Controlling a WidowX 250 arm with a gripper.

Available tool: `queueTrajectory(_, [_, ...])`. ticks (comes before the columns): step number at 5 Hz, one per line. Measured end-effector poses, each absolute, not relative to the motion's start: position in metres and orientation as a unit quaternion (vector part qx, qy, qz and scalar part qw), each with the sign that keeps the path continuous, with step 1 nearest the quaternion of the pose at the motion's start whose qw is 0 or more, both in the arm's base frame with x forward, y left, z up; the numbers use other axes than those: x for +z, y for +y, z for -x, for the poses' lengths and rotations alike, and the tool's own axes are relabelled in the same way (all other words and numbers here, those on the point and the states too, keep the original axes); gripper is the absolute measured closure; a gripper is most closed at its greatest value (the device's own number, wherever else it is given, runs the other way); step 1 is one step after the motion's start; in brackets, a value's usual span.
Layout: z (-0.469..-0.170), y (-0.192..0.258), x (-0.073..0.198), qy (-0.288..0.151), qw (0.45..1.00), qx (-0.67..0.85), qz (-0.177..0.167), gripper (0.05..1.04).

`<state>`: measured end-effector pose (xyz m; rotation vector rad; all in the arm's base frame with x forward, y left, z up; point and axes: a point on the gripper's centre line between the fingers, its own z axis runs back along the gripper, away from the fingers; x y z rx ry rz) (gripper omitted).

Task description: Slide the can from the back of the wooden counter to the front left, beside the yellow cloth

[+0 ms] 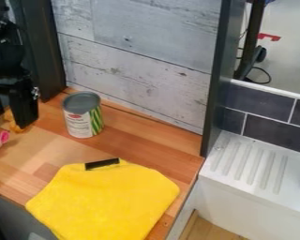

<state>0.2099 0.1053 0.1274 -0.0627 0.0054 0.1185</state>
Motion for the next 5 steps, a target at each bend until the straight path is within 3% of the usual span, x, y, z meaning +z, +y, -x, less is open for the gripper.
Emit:
queueTrajectory(1, [-0.208,0.104,0.122,0.014,0.997,0.06,0.037,0.083])
queueTrajectory(5, [-0.317,0.121,0.113,-0.065,0.996,0.055,-0.004,0.083])
